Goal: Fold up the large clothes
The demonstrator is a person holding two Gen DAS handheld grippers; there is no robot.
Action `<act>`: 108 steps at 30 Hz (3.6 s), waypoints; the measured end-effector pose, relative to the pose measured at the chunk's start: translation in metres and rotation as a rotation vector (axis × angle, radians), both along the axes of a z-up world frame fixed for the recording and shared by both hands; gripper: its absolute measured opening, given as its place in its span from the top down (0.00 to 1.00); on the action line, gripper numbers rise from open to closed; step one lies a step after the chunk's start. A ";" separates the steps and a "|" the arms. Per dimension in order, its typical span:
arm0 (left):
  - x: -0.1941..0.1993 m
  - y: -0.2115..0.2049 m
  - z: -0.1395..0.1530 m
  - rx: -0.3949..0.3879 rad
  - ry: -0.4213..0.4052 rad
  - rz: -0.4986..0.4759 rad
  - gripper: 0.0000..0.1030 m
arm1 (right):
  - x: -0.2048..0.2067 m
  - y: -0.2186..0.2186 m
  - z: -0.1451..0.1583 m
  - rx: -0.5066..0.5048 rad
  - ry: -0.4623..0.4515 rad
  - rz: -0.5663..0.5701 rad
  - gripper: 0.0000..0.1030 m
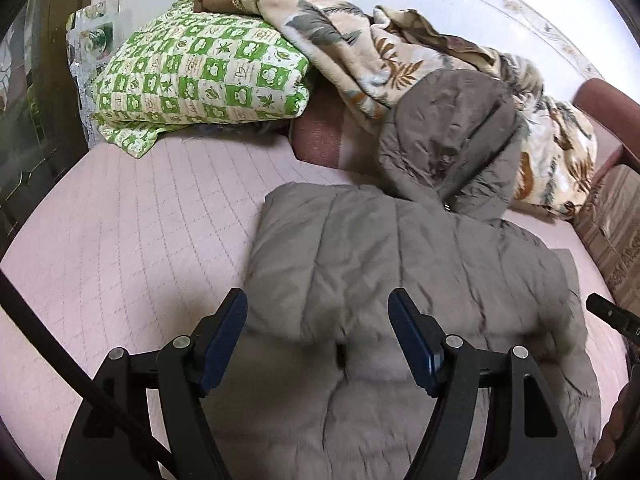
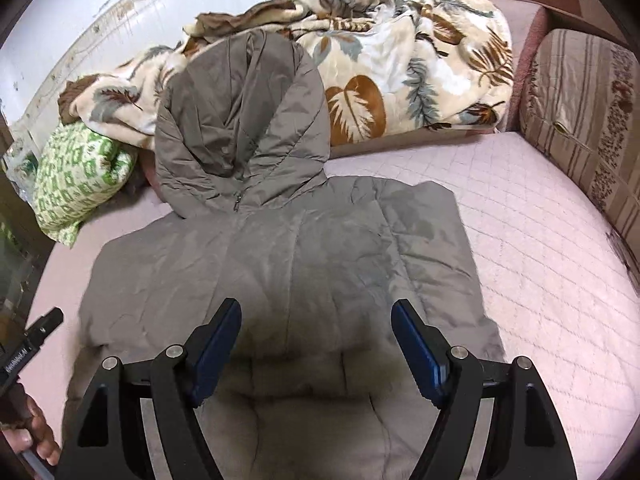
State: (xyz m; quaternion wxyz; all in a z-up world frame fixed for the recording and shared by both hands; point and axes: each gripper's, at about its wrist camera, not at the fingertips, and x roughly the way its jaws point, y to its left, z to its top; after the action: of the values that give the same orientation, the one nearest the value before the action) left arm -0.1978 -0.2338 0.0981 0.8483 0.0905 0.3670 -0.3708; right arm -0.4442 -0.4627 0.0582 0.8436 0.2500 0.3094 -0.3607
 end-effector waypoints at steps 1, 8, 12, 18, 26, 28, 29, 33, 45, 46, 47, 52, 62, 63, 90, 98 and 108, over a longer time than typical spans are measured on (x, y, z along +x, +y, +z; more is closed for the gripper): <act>-0.007 0.007 0.002 0.002 -0.004 -0.008 0.30 | -0.007 0.005 0.001 0.002 -0.008 0.001 0.21; -0.049 0.066 -0.003 0.044 -0.051 -0.012 0.30 | -0.074 0.044 -0.014 -0.009 0.045 -0.003 0.21; -0.056 0.098 -0.020 0.029 0.063 0.010 0.30 | -0.107 0.055 -0.024 -0.003 0.077 -0.013 0.21; -0.071 0.112 -0.039 0.077 0.087 0.018 0.30 | -0.126 0.068 -0.039 0.039 0.090 -0.007 0.21; -0.074 0.094 -0.075 0.199 0.150 0.008 0.30 | -0.114 0.083 -0.077 0.086 0.226 0.011 0.21; -0.077 0.092 -0.079 0.219 0.136 0.014 0.30 | -0.114 0.083 -0.086 0.093 0.244 0.020 0.21; -0.080 0.091 -0.079 0.229 0.119 0.016 0.30 | -0.115 0.083 -0.085 0.086 0.241 0.022 0.20; -0.090 0.093 -0.081 0.236 0.104 0.026 0.25 | -0.123 0.084 -0.088 0.102 0.230 0.027 0.14; -0.097 0.102 -0.087 0.209 0.101 0.043 0.19 | -0.133 0.081 -0.097 0.166 0.223 0.016 0.02; -0.098 0.103 -0.087 0.208 0.096 0.040 0.19 | -0.133 0.082 -0.097 0.165 0.227 0.019 0.01; -0.098 0.103 -0.088 0.208 0.094 0.038 0.19 | -0.133 0.082 -0.097 0.167 0.229 0.019 0.01; -0.096 0.102 -0.085 0.235 0.116 0.018 0.18 | -0.130 0.080 -0.098 0.178 0.251 0.003 0.01; -0.094 0.098 -0.056 0.056 0.084 0.007 0.18 | -0.133 0.094 -0.058 0.083 0.116 -0.004 0.01; -0.096 0.099 -0.051 0.018 0.083 0.005 0.18 | -0.133 0.096 -0.052 0.067 0.097 -0.003 0.01; -0.123 0.086 -0.052 0.060 -0.034 -0.091 0.16 | -0.115 0.139 -0.063 -0.011 0.075 0.060 0.01; -0.116 0.086 -0.054 0.059 -0.006 -0.081 0.17 | -0.106 0.144 -0.060 -0.025 0.061 0.081 0.01; -0.107 0.060 -0.039 0.056 -0.055 -0.040 0.17 | -0.099 0.139 -0.071 0.023 0.064 0.102 0.01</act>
State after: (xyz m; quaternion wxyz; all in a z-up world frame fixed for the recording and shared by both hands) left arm -0.3047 -0.1733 0.0586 0.8477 0.1319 0.3517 -0.3746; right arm -0.5430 -0.3241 -0.0124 0.8474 0.2321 0.3529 -0.3217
